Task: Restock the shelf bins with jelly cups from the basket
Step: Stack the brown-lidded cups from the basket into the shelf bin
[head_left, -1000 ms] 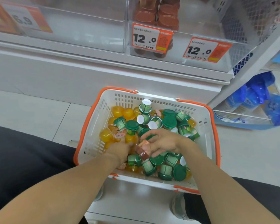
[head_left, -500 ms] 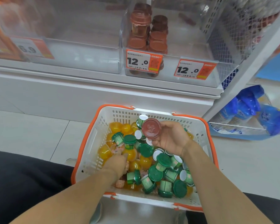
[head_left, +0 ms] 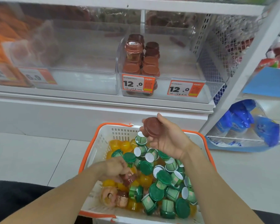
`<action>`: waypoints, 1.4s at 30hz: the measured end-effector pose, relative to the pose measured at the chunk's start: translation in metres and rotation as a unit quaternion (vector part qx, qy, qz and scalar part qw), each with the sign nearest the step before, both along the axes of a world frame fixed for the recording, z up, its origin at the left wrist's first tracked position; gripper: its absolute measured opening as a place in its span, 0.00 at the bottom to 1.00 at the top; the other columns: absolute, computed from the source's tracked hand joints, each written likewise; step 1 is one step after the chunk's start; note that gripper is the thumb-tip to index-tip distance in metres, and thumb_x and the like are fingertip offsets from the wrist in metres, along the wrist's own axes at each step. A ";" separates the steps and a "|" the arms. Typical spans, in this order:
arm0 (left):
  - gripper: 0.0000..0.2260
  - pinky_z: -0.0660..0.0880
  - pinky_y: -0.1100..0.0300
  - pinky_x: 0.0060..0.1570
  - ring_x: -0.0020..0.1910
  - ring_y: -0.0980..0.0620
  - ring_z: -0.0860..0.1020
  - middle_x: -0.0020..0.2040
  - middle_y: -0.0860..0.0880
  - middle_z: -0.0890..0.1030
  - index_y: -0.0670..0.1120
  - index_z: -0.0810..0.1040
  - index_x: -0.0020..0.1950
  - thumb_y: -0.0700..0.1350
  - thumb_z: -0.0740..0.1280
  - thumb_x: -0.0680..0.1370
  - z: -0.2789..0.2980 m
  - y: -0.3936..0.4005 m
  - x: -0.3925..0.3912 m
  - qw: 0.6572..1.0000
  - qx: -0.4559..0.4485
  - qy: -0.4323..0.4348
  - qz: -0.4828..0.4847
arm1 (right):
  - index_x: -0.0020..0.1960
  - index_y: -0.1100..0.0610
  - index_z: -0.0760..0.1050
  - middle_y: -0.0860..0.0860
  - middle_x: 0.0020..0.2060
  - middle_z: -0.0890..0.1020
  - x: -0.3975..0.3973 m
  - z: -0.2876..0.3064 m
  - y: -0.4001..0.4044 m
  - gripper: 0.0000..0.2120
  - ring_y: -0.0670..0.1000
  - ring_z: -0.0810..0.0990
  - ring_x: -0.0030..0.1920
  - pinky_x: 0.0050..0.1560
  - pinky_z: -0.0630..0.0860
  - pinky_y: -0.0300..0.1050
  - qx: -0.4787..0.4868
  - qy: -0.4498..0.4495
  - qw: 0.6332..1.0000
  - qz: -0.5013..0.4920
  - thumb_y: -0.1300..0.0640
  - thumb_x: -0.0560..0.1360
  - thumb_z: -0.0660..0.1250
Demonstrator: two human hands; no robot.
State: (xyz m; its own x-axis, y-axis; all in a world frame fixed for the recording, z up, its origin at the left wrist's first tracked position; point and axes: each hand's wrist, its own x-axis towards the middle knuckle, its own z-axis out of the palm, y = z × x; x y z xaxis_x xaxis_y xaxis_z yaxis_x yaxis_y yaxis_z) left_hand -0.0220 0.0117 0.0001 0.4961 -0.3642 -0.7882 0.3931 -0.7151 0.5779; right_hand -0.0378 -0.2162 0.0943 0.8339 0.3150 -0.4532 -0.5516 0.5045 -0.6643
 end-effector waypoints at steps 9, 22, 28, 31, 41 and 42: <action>0.17 0.66 0.57 0.32 0.30 0.47 0.68 0.35 0.41 0.73 0.40 0.73 0.42 0.50 0.53 0.80 0.126 -0.027 0.044 0.902 -0.360 0.158 0.176 | 0.59 0.63 0.77 0.59 0.53 0.85 0.009 0.034 0.012 0.30 0.46 0.70 0.23 0.21 0.63 0.36 -0.025 0.038 0.989 -0.139 0.39 0.83 0.51; 0.11 0.72 0.69 0.22 0.24 0.59 0.78 0.29 0.52 0.80 0.38 0.74 0.58 0.45 0.58 0.84 0.205 -0.044 0.041 0.946 -0.302 -0.042 0.108 | 0.51 0.59 0.79 0.57 0.35 0.80 0.020 0.079 0.028 0.21 0.50 0.70 0.25 0.34 0.67 0.46 -0.165 -0.039 0.967 -0.192 0.40 0.80 0.62; 0.21 0.64 0.68 0.18 0.23 0.54 0.74 0.38 0.46 0.81 0.40 0.80 0.59 0.55 0.57 0.83 0.222 -0.056 0.044 0.933 -0.336 -0.064 0.113 | 0.50 0.57 0.82 0.57 0.43 0.83 0.041 0.113 0.021 0.19 0.59 0.73 0.44 0.51 0.72 0.56 -0.194 -0.093 0.961 -0.172 0.42 0.79 0.64; 0.15 0.60 0.69 0.20 0.24 0.52 0.72 0.36 0.44 0.78 0.43 0.79 0.52 0.53 0.59 0.83 0.230 -0.059 0.056 0.914 -0.359 -0.085 0.170 | 0.46 0.59 0.84 0.58 0.45 0.83 0.052 0.135 0.015 0.15 0.59 0.74 0.45 0.51 0.74 0.54 -0.216 -0.146 0.953 -0.157 0.49 0.79 0.65; 0.13 0.52 0.67 0.21 0.20 0.49 0.67 0.27 0.42 0.76 0.41 0.75 0.42 0.39 0.53 0.81 0.227 -0.042 0.084 0.872 -0.385 -0.101 0.284 | 0.52 0.68 0.80 0.58 0.36 0.82 0.151 0.166 -0.019 0.16 0.51 0.78 0.33 0.34 0.76 0.40 -0.376 -0.123 0.884 -0.250 0.56 0.74 0.75; 0.13 0.52 0.67 0.21 0.21 0.49 0.67 0.27 0.41 0.76 0.40 0.75 0.43 0.39 0.54 0.80 0.225 -0.041 0.085 0.874 -0.381 -0.099 0.283 | 0.53 0.69 0.79 0.59 0.37 0.82 0.158 0.163 -0.019 0.16 0.51 0.77 0.32 0.33 0.76 0.40 -0.390 -0.112 0.882 -0.241 0.57 0.74 0.75</action>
